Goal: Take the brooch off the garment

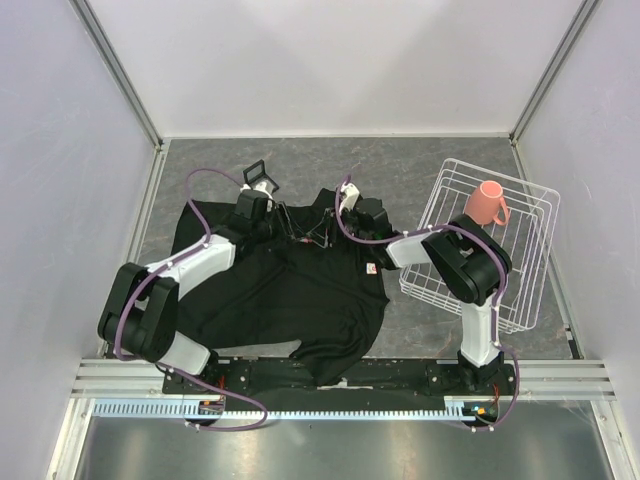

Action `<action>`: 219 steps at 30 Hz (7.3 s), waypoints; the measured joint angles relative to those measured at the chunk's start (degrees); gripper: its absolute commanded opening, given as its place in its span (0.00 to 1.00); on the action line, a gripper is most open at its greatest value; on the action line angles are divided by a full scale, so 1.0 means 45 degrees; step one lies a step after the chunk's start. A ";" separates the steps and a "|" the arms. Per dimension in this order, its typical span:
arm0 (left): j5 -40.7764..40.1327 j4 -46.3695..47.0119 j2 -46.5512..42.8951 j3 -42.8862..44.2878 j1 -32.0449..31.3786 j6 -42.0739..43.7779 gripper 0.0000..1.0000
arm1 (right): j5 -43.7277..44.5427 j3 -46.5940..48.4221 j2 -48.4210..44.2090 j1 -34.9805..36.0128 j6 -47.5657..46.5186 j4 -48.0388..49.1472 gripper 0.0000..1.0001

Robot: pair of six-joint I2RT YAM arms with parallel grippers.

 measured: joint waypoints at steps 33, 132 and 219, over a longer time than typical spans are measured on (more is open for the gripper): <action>0.0321 0.1234 0.3308 0.0826 0.0175 -0.0461 0.31 | 0.1025 -0.0384 0.0185 -0.0189 0.1783 -0.0821 0.48; -0.8160 -0.2749 0.3759 0.3070 -0.3793 0.1535 0.27 | 0.0335 -0.0466 0.0923 -0.0044 0.6091 0.2093 0.17; -0.6878 -0.3944 0.2812 0.3546 -0.3837 0.2589 0.02 | 0.2074 -0.1341 -0.1035 -0.0141 0.3021 -0.0248 0.52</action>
